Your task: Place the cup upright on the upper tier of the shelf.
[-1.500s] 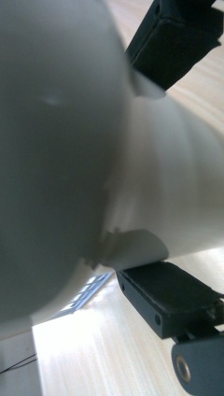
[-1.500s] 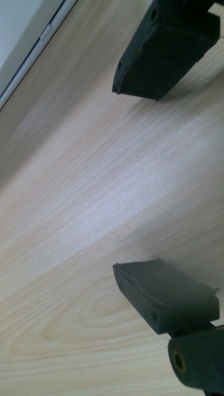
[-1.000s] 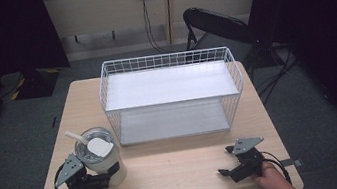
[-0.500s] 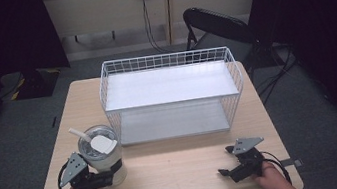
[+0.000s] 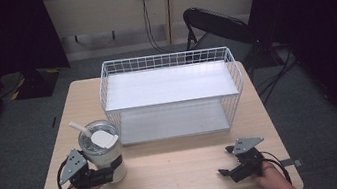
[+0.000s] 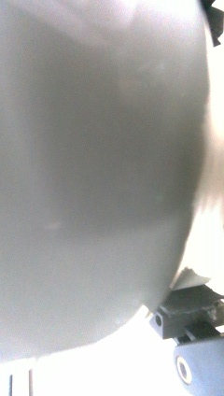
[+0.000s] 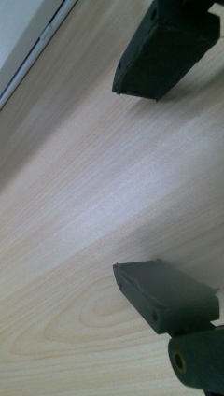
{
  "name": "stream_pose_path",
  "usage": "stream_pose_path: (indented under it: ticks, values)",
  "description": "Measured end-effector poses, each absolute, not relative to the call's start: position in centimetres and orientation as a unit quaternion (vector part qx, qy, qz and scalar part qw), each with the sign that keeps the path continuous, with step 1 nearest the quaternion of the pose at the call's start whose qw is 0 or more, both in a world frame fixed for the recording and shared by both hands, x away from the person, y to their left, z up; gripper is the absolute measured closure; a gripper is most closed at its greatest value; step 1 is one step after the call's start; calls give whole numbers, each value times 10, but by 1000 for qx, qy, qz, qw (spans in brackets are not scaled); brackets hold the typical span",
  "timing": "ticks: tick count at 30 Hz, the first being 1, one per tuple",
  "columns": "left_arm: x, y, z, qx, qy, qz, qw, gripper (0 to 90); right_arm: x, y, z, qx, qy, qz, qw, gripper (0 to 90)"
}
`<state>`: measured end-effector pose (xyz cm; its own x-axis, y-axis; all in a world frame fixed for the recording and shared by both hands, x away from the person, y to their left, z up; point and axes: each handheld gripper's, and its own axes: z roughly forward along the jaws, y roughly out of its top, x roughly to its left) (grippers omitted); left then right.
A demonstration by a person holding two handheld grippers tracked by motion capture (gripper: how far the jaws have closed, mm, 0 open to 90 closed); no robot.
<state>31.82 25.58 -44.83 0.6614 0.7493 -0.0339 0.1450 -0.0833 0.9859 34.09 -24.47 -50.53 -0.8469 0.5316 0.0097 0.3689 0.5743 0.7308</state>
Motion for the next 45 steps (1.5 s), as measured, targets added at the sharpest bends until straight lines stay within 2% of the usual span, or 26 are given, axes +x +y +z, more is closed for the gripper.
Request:
stream_pose_path:
  ticks: [7, 45]
  values:
    - [326, 248, -433, 676, 330, 248, 611, 94, 341, -245, -505, 256, 881, 384, 106, 110]
    - [363, 204, -363, 686, 323, 218, 614, 96, 341, -245, -505, 256, 881, 384, 106, 110]
